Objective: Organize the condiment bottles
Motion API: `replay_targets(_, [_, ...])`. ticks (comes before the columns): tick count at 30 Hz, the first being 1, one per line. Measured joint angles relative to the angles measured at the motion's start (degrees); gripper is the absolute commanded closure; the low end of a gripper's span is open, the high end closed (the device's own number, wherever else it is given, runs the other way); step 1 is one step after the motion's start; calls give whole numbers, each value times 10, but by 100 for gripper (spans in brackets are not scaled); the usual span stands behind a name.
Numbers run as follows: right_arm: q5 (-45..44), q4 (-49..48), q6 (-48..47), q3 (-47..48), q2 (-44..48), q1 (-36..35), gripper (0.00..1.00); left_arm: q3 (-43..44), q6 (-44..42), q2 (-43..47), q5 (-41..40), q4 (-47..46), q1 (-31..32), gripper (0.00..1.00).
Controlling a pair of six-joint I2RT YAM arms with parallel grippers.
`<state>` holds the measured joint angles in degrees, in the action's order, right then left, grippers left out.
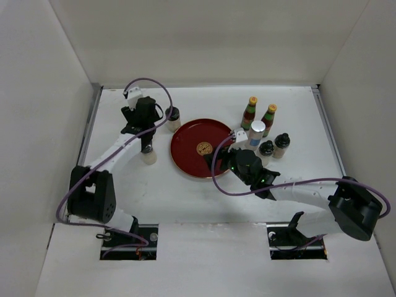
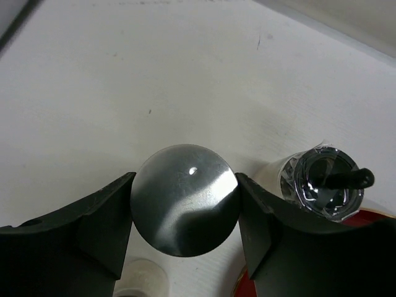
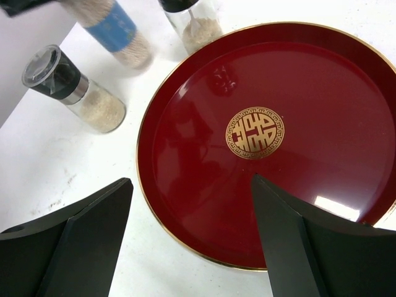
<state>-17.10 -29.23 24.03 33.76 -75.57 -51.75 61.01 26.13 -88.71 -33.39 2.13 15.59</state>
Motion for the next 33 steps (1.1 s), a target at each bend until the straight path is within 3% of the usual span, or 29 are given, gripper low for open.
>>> replay_targets(5, [2,0,3,0,0,2,18,-22,-12,108,-33,-21,15,65])
replay_targets(9, [1,-13,11,-10,2,12,25,-22,-17,177,-50,-48,51,64])
replay_targets(14, [-11,-18,35,-37,19,50,56,-22,-13,205,-51,-50,137,63])
replay_targets(19, [-17,-16,71,-47,25,96,60,-29,5,156,-20,-59,188,61])
replay_targets(33, [-15,-16,99,-51,27,112,55,32,8,-82,42,-98,195,60])
